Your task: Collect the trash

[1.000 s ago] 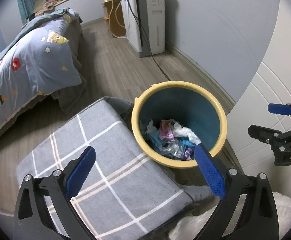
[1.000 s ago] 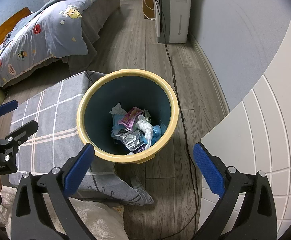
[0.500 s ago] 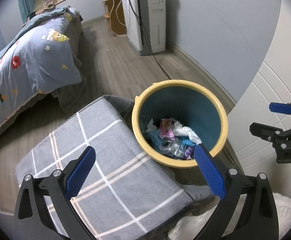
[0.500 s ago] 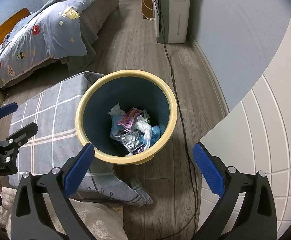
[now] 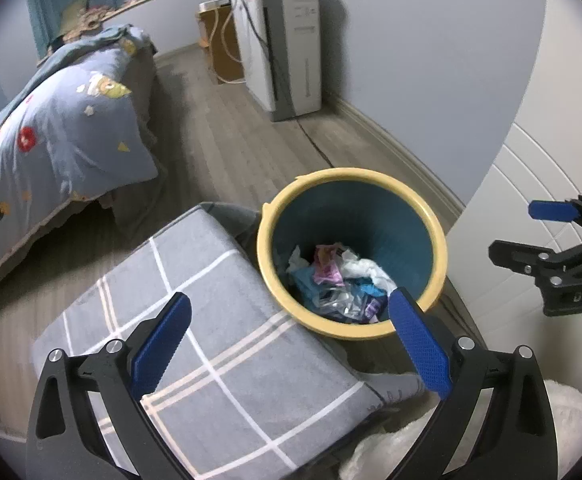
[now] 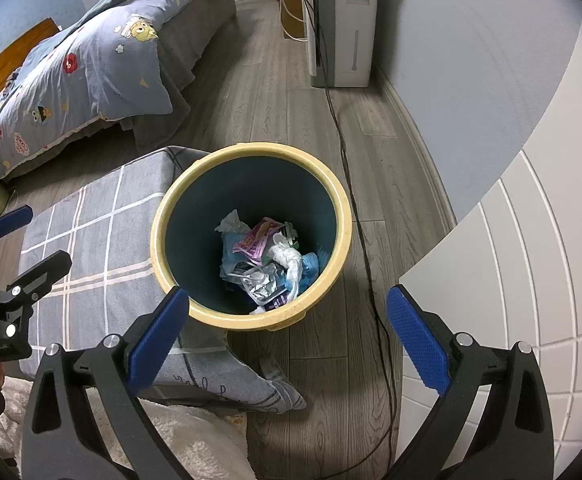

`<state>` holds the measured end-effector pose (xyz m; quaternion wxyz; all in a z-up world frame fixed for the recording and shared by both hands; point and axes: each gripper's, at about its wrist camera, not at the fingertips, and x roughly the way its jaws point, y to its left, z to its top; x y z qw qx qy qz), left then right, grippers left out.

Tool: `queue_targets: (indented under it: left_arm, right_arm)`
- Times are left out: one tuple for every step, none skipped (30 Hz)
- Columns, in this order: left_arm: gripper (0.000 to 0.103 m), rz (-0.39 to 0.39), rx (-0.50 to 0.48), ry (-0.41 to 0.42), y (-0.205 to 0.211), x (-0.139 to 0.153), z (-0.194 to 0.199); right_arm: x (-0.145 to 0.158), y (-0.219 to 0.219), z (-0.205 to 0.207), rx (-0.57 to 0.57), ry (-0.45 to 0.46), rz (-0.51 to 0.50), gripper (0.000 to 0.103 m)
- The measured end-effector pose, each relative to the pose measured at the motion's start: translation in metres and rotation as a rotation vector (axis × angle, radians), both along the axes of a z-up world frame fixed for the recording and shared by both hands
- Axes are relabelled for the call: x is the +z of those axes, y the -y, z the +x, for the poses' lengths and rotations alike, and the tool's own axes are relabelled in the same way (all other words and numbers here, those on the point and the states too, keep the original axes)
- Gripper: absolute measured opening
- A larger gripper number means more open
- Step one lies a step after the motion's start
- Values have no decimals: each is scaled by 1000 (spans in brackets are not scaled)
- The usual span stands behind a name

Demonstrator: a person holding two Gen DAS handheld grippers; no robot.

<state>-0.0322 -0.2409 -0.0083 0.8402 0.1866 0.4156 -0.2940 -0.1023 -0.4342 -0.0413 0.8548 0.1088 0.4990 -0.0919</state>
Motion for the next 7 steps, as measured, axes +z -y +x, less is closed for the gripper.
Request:
queue_targets:
  left_arm:
    - [98, 10, -3, 8, 1, 1, -1]
    - [98, 18, -5, 17, 2, 1, -2]
    - [98, 20, -8, 23, 3, 3, -3]
    - [98, 20, -9, 27, 4, 4, -4]
    - [98, 19, -8, 28, 5, 5, -4]
    - [98, 17, -4, 29, 4, 6, -4]
    - [98, 16, 0, 28, 3, 7, -4]
  right_arm:
    - [0, 0, 0, 0, -1, -1, 97]
    - [1, 0, 0, 1, -2, -2, 97]
    - [2, -1, 0, 2, -3, -4, 97]
    - [2, -2, 0, 3, -5, -6, 97]
    - [3, -2, -1, 4, -7, -8, 97]
    - [4, -3, -1, 6, -7, -10, 97]
    - [5, -4, -1, 6, -8, -14, 97]
